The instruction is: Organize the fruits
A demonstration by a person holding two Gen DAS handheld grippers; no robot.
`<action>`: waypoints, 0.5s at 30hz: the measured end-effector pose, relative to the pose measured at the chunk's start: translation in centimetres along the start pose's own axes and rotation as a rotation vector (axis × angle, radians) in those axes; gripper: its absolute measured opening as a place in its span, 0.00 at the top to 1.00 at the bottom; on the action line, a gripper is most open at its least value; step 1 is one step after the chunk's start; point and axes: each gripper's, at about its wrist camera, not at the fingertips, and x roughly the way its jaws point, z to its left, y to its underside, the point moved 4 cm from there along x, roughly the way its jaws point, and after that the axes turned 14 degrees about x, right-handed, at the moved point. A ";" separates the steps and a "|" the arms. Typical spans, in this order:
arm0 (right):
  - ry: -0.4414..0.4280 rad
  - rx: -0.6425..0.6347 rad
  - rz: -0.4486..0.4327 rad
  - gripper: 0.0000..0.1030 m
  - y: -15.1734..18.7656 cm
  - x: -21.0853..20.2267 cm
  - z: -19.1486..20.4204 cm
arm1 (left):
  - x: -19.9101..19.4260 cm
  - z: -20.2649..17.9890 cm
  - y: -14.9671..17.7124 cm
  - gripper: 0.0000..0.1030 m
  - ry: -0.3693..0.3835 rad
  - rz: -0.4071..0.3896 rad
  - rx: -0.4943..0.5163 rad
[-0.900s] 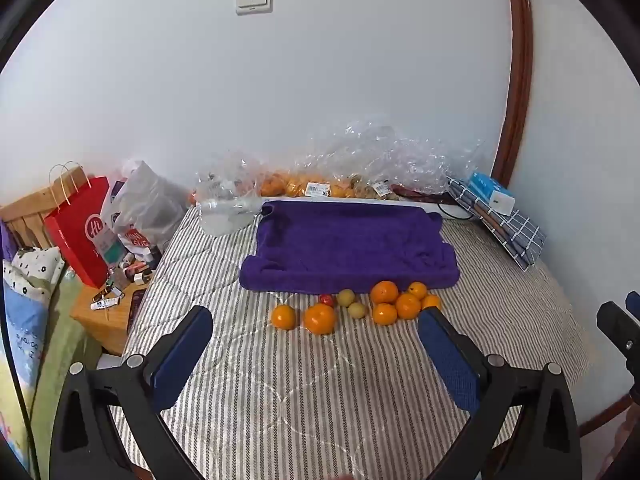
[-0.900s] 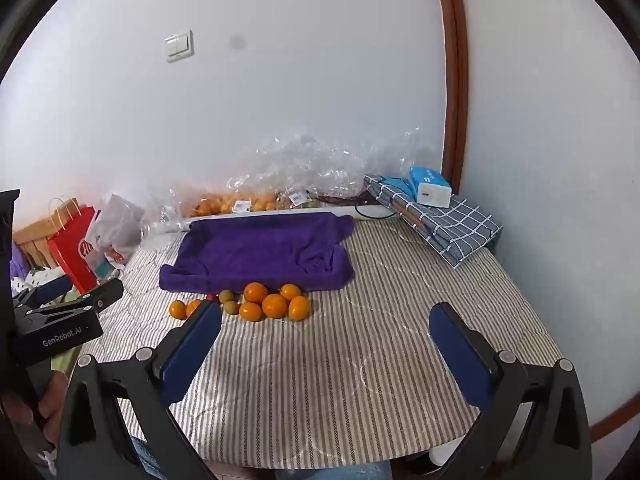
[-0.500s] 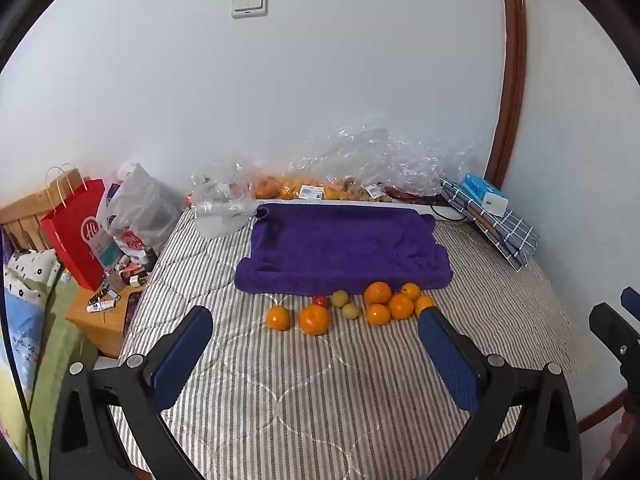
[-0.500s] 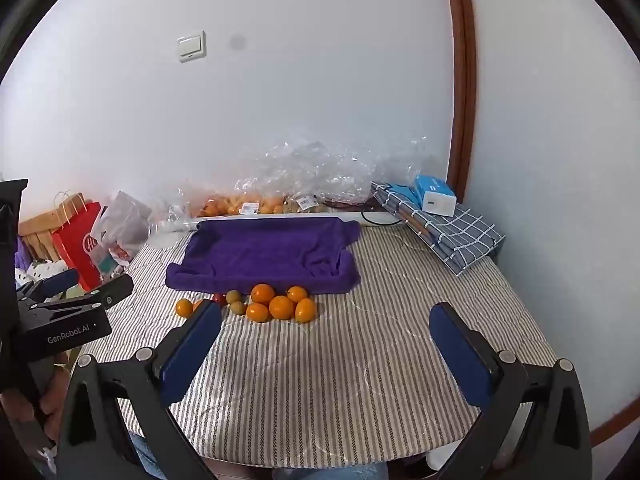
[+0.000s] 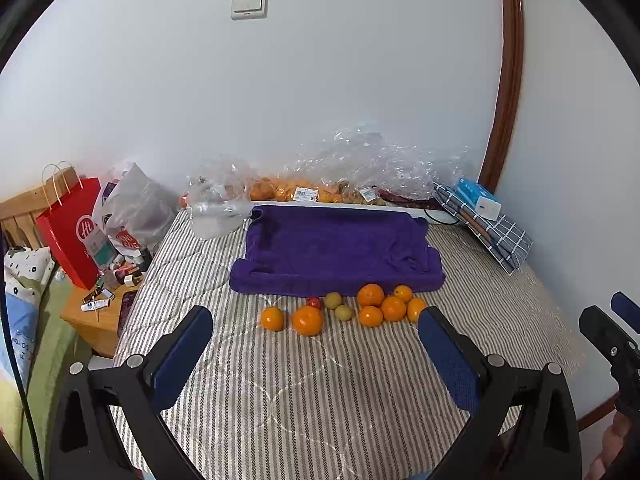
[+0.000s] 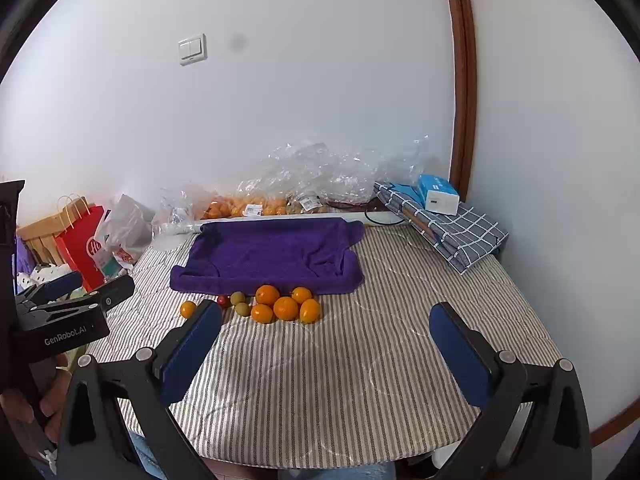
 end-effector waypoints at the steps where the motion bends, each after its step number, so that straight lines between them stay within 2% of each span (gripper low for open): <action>1: -0.002 0.000 0.000 0.00 0.0 -0.1 0.0 | -0.1 0.0 -0.1 0.00 0.001 -0.001 0.000; 15: -0.020 0.022 0.002 0.00 -0.1 -0.2 -0.3 | -0.9 -0.2 -0.2 0.00 0.004 -0.018 0.004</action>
